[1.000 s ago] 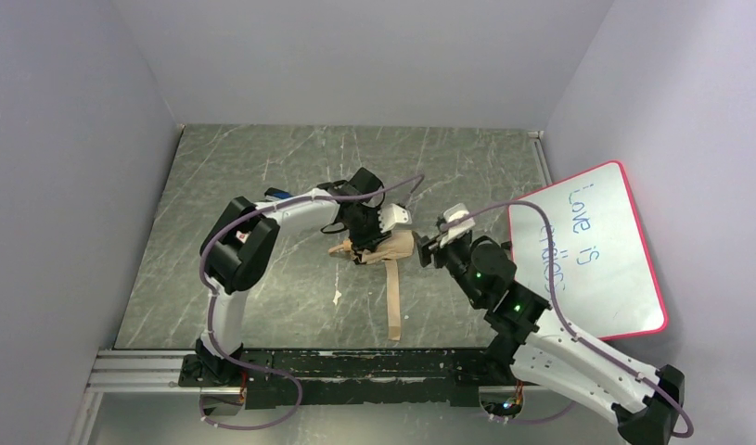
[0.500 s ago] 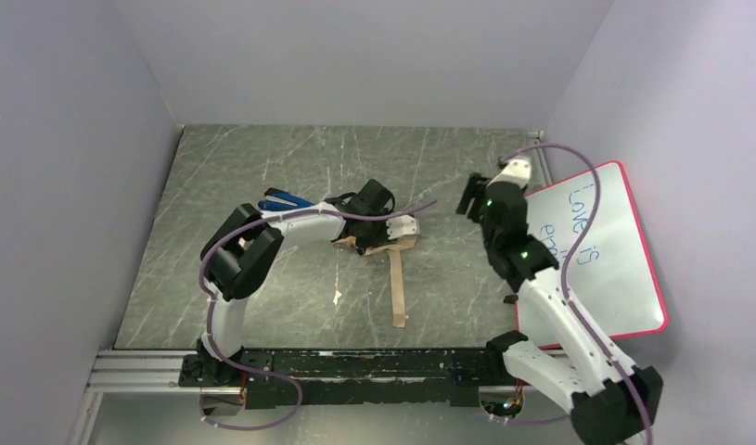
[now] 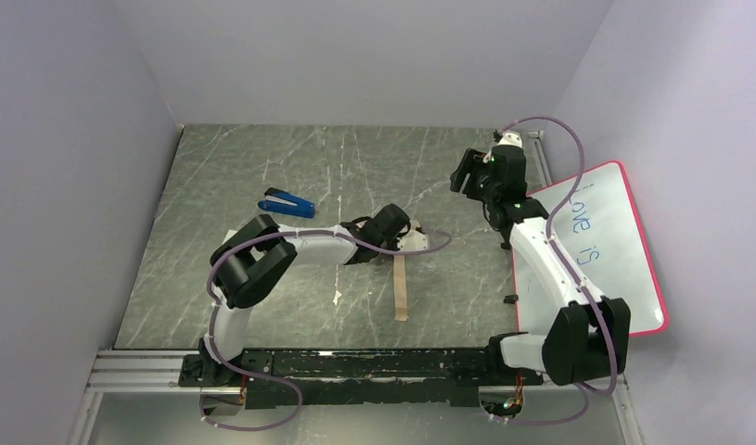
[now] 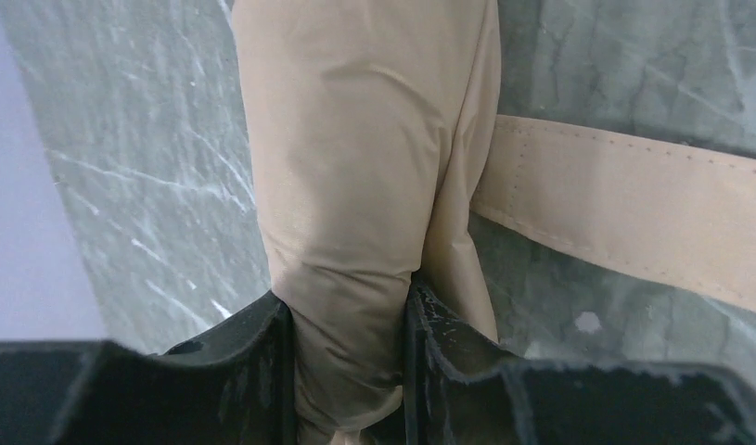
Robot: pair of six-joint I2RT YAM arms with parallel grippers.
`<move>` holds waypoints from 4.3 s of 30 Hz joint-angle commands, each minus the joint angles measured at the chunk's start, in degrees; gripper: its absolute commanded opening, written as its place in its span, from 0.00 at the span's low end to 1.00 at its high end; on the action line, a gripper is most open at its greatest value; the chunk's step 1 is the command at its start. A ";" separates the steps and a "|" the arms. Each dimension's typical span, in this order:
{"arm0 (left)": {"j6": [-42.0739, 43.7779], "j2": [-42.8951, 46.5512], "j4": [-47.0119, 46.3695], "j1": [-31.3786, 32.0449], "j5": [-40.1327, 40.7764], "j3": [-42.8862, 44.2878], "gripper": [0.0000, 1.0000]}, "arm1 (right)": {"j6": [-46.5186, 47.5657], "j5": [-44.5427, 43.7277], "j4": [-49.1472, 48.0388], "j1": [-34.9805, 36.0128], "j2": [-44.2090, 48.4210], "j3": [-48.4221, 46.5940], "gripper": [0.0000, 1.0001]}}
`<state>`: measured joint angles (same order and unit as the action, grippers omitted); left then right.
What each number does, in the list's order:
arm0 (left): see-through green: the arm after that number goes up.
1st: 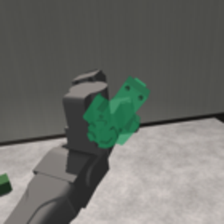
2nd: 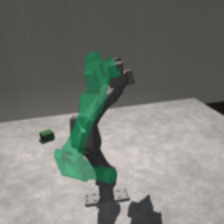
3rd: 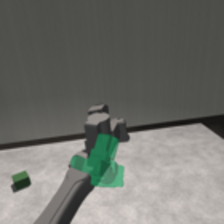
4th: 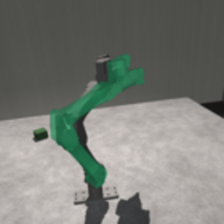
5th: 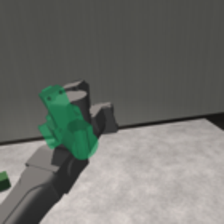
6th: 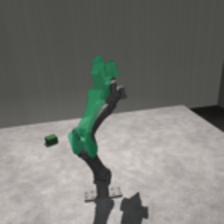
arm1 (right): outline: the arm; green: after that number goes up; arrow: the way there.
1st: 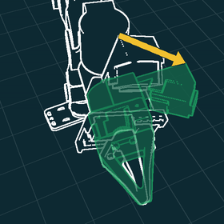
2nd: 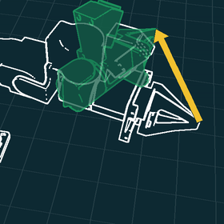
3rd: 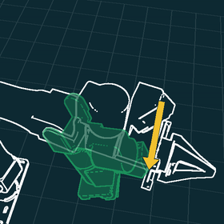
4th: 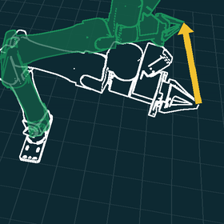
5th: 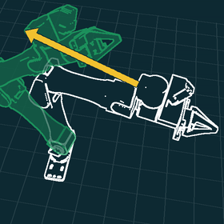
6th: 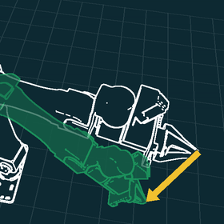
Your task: Put away the umbrella
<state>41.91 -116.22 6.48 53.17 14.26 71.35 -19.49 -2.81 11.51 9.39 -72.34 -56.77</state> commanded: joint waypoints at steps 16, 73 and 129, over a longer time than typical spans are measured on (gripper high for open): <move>8.43 -6.13 -12.65 7.37 18.65 -15.78 0.05 | 17.01 8.14 -19.74 0.08 -13.25 -1.65 0.76; 24.31 -8.16 -43.64 14.70 27.92 -27.58 0.05 | 84.01 31.69 32.64 15.34 -43.93 -21.79 0.52; -26.78 42.79 -10.43 -16.38 -20.01 -16.83 0.85 | 73.16 -1.79 -18.21 27.82 -25.73 20.48 0.22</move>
<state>16.64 -68.75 -4.25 39.40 3.57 48.60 55.72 4.60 -10.74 35.00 -95.74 -41.89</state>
